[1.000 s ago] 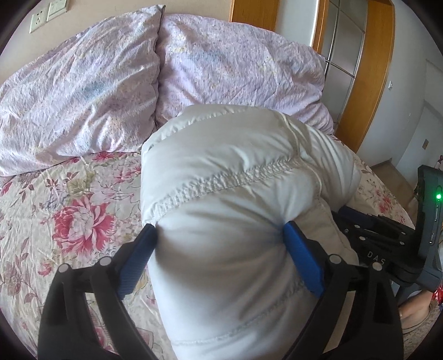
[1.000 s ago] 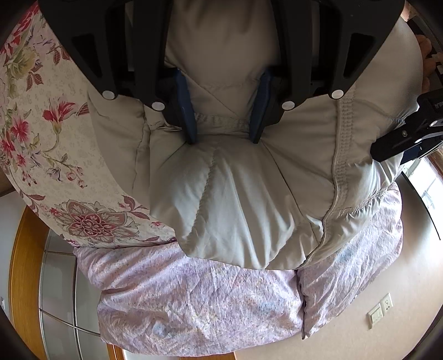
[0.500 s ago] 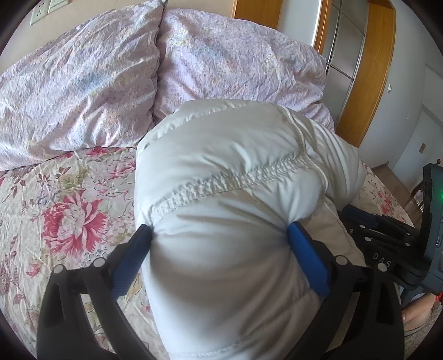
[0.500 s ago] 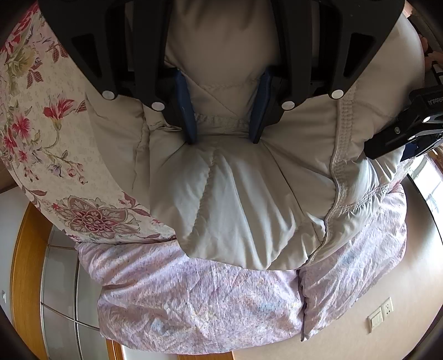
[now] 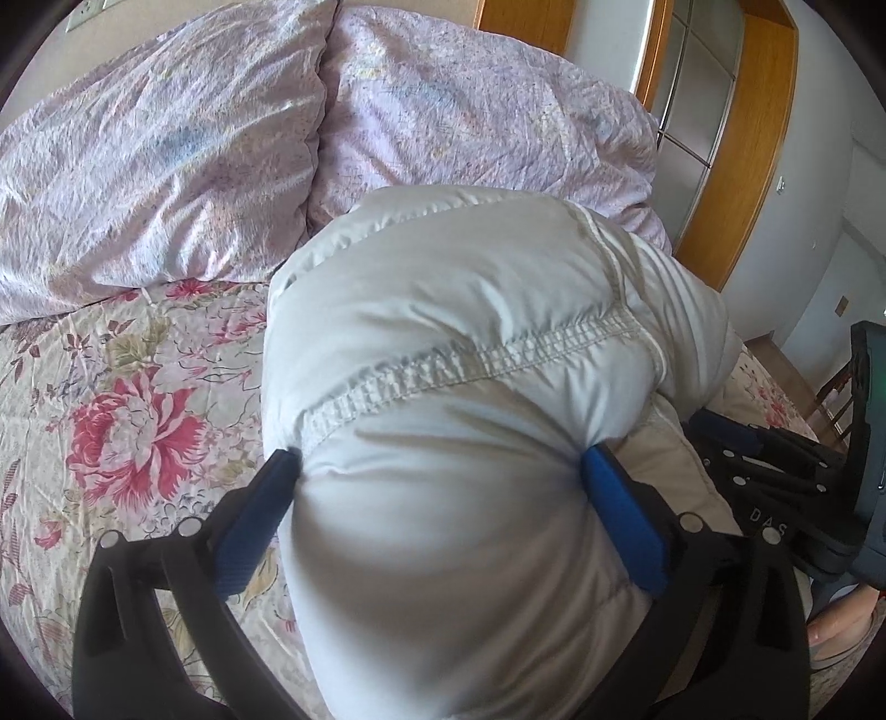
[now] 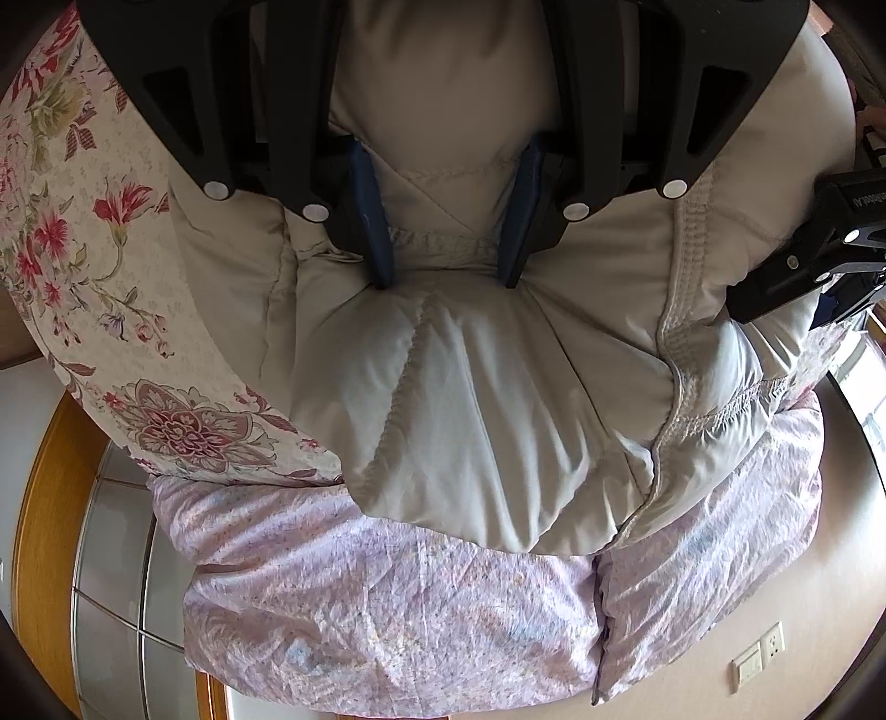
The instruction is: Fold large clothes
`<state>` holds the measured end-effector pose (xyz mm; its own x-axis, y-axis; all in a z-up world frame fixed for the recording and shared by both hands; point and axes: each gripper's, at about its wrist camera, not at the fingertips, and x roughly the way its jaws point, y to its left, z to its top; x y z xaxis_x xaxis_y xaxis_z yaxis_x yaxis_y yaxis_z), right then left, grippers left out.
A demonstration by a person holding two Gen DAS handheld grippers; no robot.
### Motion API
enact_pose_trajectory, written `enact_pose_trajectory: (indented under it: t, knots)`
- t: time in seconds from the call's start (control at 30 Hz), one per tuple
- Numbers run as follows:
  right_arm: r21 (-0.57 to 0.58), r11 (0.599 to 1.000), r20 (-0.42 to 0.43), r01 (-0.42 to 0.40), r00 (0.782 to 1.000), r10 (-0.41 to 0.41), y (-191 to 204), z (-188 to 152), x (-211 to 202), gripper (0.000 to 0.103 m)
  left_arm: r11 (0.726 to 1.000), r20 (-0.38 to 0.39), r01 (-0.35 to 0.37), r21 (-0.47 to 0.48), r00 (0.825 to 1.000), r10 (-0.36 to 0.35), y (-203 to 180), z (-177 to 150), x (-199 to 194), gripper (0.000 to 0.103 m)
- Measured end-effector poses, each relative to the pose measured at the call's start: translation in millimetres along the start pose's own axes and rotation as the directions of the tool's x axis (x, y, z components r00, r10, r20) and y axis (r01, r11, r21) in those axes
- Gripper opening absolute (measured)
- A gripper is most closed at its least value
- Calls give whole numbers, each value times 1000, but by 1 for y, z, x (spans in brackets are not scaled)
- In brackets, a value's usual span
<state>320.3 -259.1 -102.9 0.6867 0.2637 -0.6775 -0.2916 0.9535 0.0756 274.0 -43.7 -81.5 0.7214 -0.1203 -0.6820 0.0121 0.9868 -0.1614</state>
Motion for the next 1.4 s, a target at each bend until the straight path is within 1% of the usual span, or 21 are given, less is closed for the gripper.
enact_pose_trajectory:
  t: [0.4, 0.77, 0.87, 0.97, 1.0, 1.03, 1.07, 1.1, 1.13, 1.17, 1.2, 1.23, 1.27, 1.33, 1.4]
  knots:
    - [-19, 999, 18, 28, 999, -28, 4, -2, 4, 41, 1000, 10, -1, -5, 1000, 1, 1, -1, 4, 101]
    - [-17, 999, 12, 27, 1000, -27, 5, -1, 6, 41, 1000, 14, -1, -19, 1000, 1, 4, 0, 4, 101]
    - [-10, 1000, 1, 15, 1000, -15, 3, 2, 4, 42, 1000, 11, 5, -24, 1000, -5, 5, 4, 0, 101]
    - [1, 1000, -39, -9, 999, 9, -1, 7, -4, 42, 997, -14, 47, -67, 999, -48, 14, 9, -11, 101]
    - [14, 1000, -62, -28, 998, 28, -4, 10, -11, 44, 995, -16, 58, -85, 998, -60, 18, 10, -15, 101]
    - [24, 999, -72, -40, 997, 42, -6, 11, -15, 50, 992, -12, 68, -109, 998, -69, 24, 12, -23, 101]
    - [36, 998, -81, -54, 995, 57, -8, 12, -21, 65, 990, -5, 72, -123, 997, -74, 30, 12, -28, 101]
    - [45, 998, -83, -51, 995, 54, -11, 14, -28, 71, 989, -1, 71, -129, 997, -72, 34, 12, -33, 100]
    - [43, 998, -71, -36, 997, 39, -13, 15, -37, 82, 989, 5, 67, -134, 998, -67, 40, 13, -38, 100]
    - [36, 999, -50, -9, 999, 11, -16, 17, -46, 86, 988, 7, 69, -142, 998, -69, 47, 14, -43, 100]
    - [36, 999, -41, 0, 999, 1, -19, 19, -51, 87, 986, 5, 75, -150, 997, -75, 51, 15, -45, 100]
    - [50, 999, -41, 1, 999, 1, -26, 21, -54, 91, 982, -1, 87, -166, 996, -88, 58, 16, -47, 100]
    - [90, 996, -54, -17, 998, 22, -36, 24, -55, 95, 978, -10, 99, -182, 995, -103, 63, 16, -46, 100]
    - [177, 981, -87, -84, 991, 100, -54, 26, -48, 97, 970, -34, 122, -212, 991, -132, 69, 16, -42, 100]
    - [295, 942, -137, -160, 969, 207, -73, 27, -33, 97, 959, -61, 144, -243, 985, -163, 74, 13, -35, 100]
